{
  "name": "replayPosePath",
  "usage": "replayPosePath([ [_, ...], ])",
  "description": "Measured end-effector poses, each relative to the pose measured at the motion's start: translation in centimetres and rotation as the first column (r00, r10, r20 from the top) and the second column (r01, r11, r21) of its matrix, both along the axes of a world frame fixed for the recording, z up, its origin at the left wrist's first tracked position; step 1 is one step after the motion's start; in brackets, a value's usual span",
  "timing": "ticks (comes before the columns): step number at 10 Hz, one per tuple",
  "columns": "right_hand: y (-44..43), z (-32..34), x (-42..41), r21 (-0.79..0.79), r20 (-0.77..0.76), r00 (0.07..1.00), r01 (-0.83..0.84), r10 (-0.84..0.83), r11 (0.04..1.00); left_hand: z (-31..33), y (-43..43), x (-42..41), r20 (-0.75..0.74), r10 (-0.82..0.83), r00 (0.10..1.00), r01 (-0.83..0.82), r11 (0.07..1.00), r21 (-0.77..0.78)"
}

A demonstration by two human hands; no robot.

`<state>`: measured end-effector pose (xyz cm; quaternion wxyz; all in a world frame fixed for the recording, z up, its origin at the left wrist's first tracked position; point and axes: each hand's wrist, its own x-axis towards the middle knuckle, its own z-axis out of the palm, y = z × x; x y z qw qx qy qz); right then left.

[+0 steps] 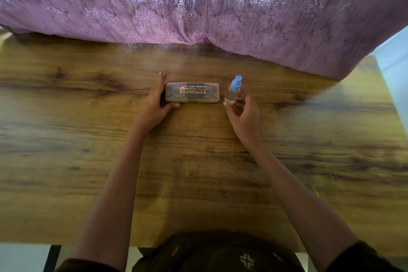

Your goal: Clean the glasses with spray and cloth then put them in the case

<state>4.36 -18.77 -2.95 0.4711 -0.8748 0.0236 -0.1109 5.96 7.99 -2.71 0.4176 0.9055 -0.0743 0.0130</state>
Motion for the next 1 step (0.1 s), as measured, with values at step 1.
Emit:
replayPosePath([
  [1, 0.02, -0.29, -0.49, 0.012, 0.055, 0.998, 0.012, -0.013, 1.000, -0.75, 0.09, -0.56, 0.076, 0.029, 0.997, -0.032, 0.999, 0.036],
])
